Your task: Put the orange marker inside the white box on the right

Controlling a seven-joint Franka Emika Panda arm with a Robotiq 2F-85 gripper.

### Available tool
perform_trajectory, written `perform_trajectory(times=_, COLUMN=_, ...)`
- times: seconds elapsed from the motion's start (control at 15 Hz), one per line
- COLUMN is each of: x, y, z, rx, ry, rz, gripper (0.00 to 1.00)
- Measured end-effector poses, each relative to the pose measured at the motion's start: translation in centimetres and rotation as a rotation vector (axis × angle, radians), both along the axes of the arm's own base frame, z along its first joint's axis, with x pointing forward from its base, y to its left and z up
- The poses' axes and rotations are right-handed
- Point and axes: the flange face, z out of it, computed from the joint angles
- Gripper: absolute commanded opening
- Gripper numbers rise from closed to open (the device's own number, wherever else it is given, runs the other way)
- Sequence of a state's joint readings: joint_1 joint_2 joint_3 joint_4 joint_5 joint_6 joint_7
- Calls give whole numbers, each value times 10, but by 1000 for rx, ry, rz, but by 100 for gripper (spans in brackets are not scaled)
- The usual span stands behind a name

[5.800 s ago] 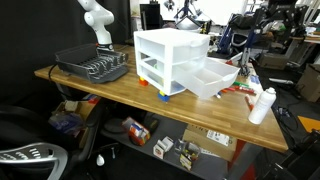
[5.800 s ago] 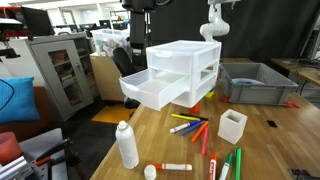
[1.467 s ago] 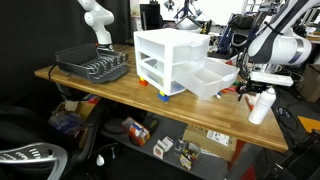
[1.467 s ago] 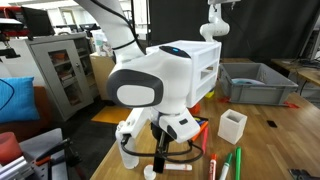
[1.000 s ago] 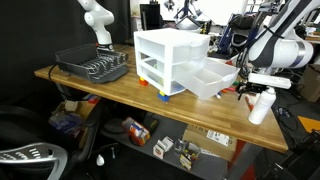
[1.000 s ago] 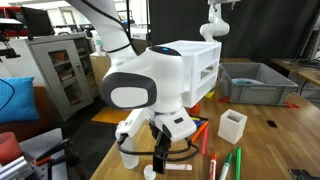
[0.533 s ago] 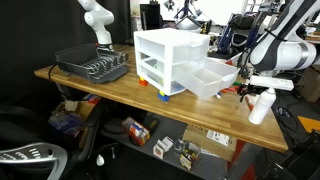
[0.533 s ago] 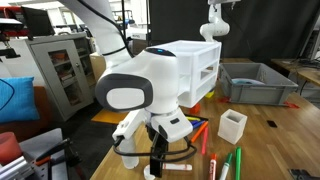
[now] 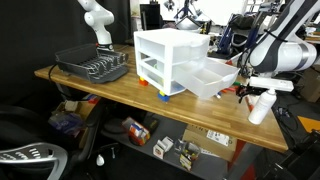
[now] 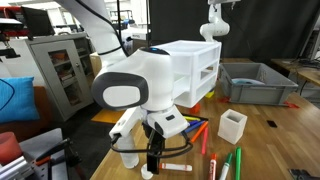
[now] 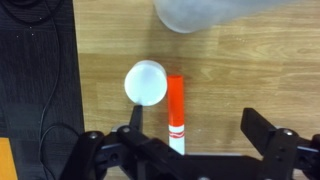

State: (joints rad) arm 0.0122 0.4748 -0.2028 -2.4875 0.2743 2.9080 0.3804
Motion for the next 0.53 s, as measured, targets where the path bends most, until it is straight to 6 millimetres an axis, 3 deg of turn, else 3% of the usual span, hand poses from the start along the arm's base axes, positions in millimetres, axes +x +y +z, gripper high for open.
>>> perform_trajectory(times=0.47, x=-5, y=4, z=-3, rx=-3, ry=13, rz=18, gripper=100)
perform_trajectory(times=0.53, x=-5, y=3, z=-2, rx=-6, ry=12, rz=16, gripper=93)
